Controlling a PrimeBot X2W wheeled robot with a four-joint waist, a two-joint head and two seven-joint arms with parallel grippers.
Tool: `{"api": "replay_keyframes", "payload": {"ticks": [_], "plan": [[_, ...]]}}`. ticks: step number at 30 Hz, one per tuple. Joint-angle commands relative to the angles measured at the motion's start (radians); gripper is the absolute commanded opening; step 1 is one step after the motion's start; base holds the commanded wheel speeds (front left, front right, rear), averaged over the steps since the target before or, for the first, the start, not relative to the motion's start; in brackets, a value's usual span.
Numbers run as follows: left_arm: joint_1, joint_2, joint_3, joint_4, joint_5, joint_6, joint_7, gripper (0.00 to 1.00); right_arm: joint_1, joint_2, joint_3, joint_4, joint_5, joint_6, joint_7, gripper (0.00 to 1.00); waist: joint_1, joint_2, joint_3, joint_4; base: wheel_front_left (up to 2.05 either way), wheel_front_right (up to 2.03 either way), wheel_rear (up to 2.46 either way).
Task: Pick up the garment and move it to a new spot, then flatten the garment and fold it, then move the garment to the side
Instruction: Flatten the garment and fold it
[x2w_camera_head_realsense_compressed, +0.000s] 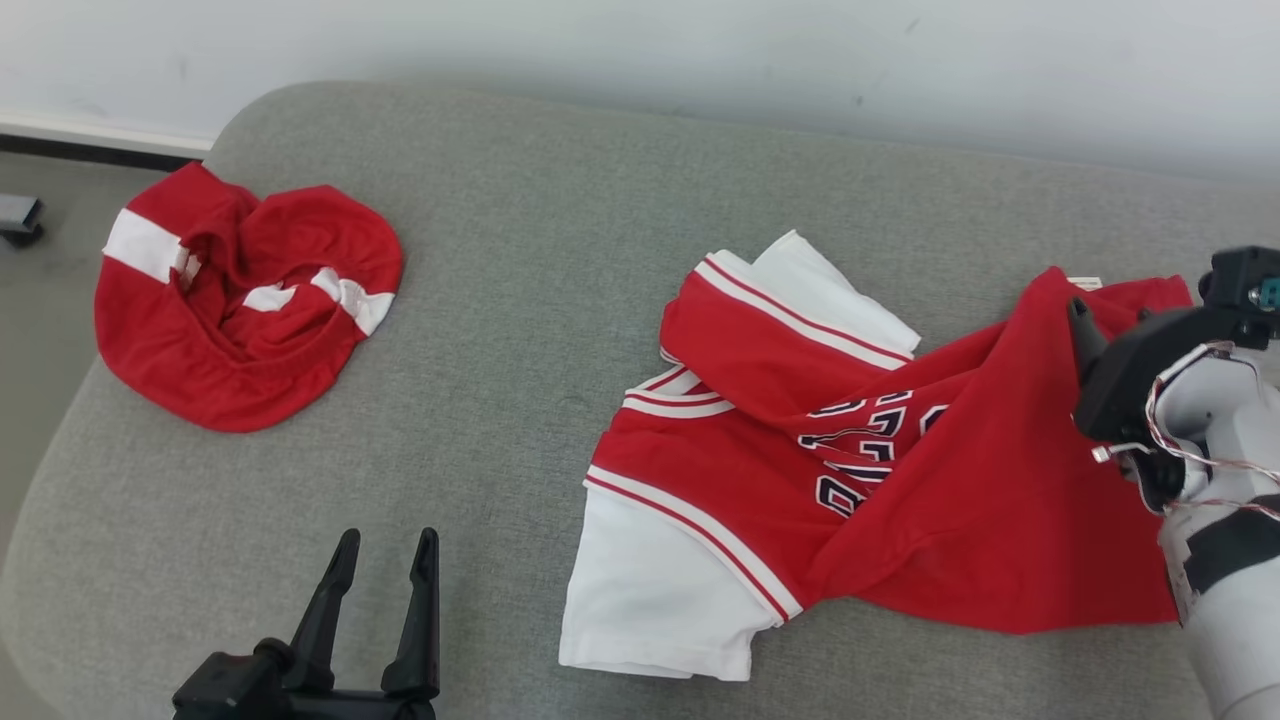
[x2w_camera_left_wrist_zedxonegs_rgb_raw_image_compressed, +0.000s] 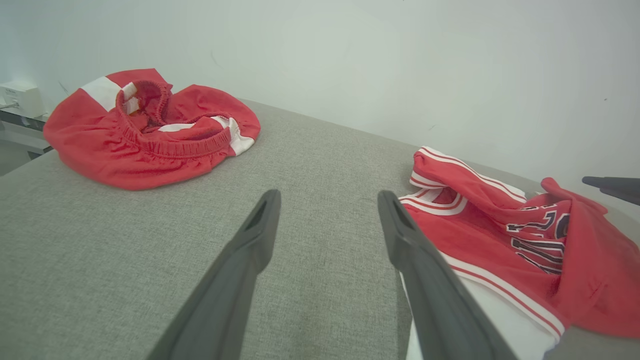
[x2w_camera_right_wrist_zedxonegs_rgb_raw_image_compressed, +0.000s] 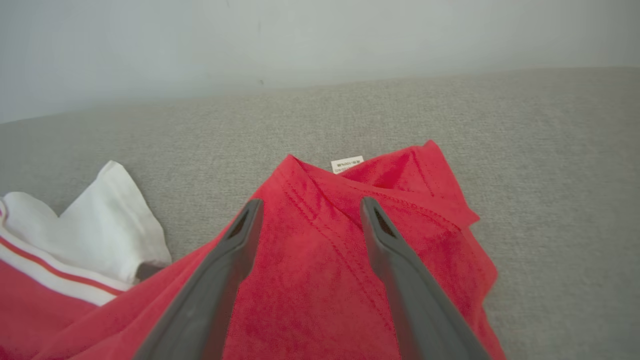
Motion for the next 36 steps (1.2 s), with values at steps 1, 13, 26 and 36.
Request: {"api": "replay_keyframes", "payload": {"ticks": [1, 13, 26, 36], "plan": [[0.010, -0.001, 0.005, 0.000, 0.005, 0.001, 0.000, 1.00, 0.023, -0.019, 0.011, 0.015, -0.009, -0.002, 0.016, 1.00, -0.0001, -0.0001, -0.019, -0.022, 0.00, 0.00, 0.00], [0.015, -0.001, 0.019, -0.008, 0.011, 0.001, 0.000, 1.00, 0.123, -0.083, 0.111, -0.009, 0.047, -0.002, 0.090, 1.00, -0.0001, -0.0001, -0.029, -0.090, 0.00, 0.00, 0.00], [-0.016, -0.001, 0.023, -0.002, 0.012, 0.001, 0.000, 1.00, 0.186, -0.088, 0.217, -0.094, 0.143, -0.002, 0.096, 0.92, -0.0001, -0.0001, -0.004, -0.086, 0.00, 0.00, 0.00], [-0.014, -0.001, 0.026, 0.001, 0.012, 0.001, 0.000, 1.00, 0.211, -0.099, 0.246, -0.129, 0.137, -0.002, 0.084, 0.47, -0.0001, -0.0001, -0.010, -0.095, 0.00, 0.00, 0.00]]}}
